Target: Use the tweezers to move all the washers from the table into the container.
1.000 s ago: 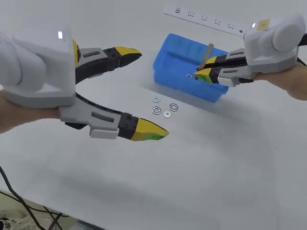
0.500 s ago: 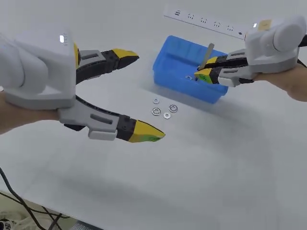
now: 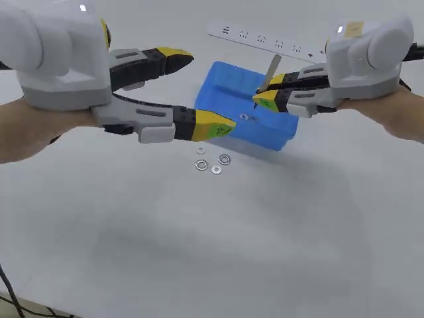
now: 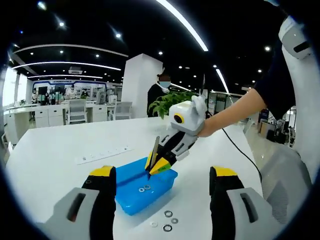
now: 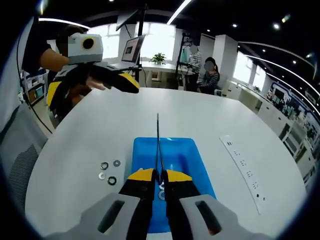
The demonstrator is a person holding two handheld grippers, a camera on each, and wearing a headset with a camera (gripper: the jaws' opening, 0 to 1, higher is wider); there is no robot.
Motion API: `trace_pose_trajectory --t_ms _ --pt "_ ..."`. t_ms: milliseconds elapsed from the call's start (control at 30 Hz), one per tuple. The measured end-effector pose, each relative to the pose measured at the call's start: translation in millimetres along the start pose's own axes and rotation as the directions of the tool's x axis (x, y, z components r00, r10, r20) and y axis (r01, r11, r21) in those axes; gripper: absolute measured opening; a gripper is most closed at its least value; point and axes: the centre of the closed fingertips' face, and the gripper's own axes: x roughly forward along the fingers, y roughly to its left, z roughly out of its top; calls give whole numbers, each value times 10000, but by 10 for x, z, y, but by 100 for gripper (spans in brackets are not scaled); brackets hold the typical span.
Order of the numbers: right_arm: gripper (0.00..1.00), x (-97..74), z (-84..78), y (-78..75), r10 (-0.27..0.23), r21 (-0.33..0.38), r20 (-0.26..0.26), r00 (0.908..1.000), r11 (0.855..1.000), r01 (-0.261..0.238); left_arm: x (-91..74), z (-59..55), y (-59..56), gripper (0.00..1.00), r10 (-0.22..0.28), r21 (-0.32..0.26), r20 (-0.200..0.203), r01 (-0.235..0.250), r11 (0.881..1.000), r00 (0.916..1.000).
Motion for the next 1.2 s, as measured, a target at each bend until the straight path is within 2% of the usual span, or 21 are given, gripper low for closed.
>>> trace_pose_trajectory --t_ms 100,167,233,267,300,333,400,433,500,600,633,733,800,833,900,967,1000,1033,1133,1200 --pt "8 -3 -24 13 97 -30 -9 10000 9999 -97 249 108 48 80 -377 223 -110 380 9990 9992" --pt "7 -27 -28 18 109 -92 -26 9999 9999 -109 394 158 50 73 -695 305 -215 701 9971 9974" --pt "7 -52 -33 15 105 -143 -57 9999 9998 -106 466 92 -35 48 -1466 251 -906 1494 9885 9850" --pt "7 -56 -42 1 107 -138 -69 9999 9998 -108 519 74 -64 34 -1701 594 -1185 1780 9822 9783" --pt "7 -60 -57 -13 131 -180 -122 9998 9997 -133 555 76 -61 24 -1719 867 -1236 1832 9793 9773" --pt "7 -66 -63 -14 143 -227 -160 9998 9996 -147 613 90 -49 26 -1624 902 -1116 1727 9808 9804" --pt "7 -74 -73 -11 183 -258 -209 9996 9995 -188 670 78 -57 37 -1783 727 -1110 1869 9797 9777" --pt "7 -74 -79 -8 216 -272 -232 9995 9994 -222 683 73 -60 35 -1853 721 -1107 1939 9784 9764" --pt "7 -66 -90 -1 252 -308 -278 9993 9992 -261 715 54 -60 25 -1904 754 -1170 1998 9769 9747" --pt "7 -48 -100 16 325 -336 -321 9990 9989 -335 738 44 -59 24 -1971 755 -1190 2068 9755 9731" --pt "7 -42 -102 21 356 -347 -341 9988 9987 -368 745 37 -82 24 -2064 762 -1265 2169 9732 9703" --pt "7 -29 -98 38 433 -390 -339 9985 9982 -446 736 2 -147 23 -2471 900 -1563 2629 9606 9563" --pt "7 -19 -97 47 472 -388 -345 9983 9981 -485 736 -15 -162 21 -2526 1318 -1777 2774 9517 9511" --pt "7 -16 -97 50 485 -393 -354 9982 9980 -498 745 -16 -184 20 -2549 1348 -1855 2815 9501 9490" --pt "7 -10 -93 62 531 -381 -345 9980 9978 -544 750 -8 -189 16 -2616 1506 -1872 2908 9449 9469" --pt "7 -4 -97 74 559 -360 -396 9976 9977 -574 756 6 -198 8 -2545 2029 -2038 2951 9337 9453" --pt "7 -2 -96 75 558 -360 -410 9976 9977 -573 753 8 -226 8 -2515 2214 -2134 2974 9287 9441" --pt "7 -5 -101 76 556 -310 -431 9975 9979 -570 754 13 -191 7 -2407 2489 -2178 2923 9234 9458" --pt "7 -17 -89 80 568 -346 -423 9975 9977 -583 740 -6 -179 7 -2635 2444 -2175 3138 9175 9398" --pt "8 -22 -89 96 617 -408 -467 9970 9971 -637 718 -10 -182 6 -2608 2531 -2194 3130 9154 9401"
